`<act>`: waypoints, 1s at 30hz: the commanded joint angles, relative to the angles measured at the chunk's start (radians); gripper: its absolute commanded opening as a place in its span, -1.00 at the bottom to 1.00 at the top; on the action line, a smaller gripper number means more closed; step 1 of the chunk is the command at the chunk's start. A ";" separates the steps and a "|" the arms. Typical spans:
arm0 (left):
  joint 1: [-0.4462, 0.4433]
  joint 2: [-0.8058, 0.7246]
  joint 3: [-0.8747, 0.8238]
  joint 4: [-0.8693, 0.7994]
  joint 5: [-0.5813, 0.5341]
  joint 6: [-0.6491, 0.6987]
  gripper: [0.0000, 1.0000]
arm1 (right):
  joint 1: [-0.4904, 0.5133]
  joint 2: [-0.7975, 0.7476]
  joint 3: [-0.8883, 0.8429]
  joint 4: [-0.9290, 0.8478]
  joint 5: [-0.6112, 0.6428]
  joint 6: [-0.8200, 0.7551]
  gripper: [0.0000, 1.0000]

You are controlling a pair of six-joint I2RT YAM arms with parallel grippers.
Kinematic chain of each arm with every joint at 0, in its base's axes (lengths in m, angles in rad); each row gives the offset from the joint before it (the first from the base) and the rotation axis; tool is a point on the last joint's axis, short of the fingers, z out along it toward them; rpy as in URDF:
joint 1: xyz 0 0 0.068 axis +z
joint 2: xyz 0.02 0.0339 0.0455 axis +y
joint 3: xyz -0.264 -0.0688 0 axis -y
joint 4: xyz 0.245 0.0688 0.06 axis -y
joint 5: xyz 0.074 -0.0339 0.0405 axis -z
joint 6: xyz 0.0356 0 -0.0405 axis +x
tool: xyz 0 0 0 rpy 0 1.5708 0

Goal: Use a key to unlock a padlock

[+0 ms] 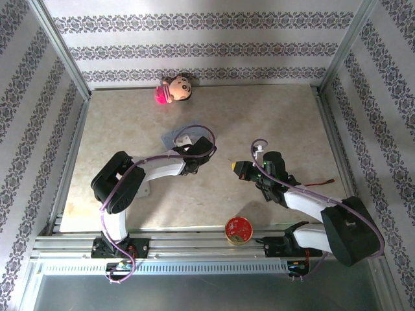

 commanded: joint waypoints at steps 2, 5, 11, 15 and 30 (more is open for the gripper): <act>0.001 -0.012 -0.018 -0.115 -0.098 -0.048 0.46 | -0.009 -0.007 0.019 -0.005 0.002 -0.016 -1.00; 0.000 -0.016 -0.029 -0.105 -0.101 -0.050 0.51 | -0.010 -0.001 0.019 -0.002 0.000 -0.020 -1.00; -0.046 0.046 0.056 -0.077 -0.088 -0.023 0.99 | -0.019 0.038 0.021 0.020 -0.014 -0.027 -1.00; -0.063 0.111 0.131 -0.129 -0.099 -0.060 0.99 | -0.029 0.059 0.021 0.041 -0.038 -0.024 -1.00; -0.062 0.208 0.246 -0.375 -0.229 -0.219 0.38 | -0.095 0.059 0.032 0.038 -0.112 -0.035 -1.00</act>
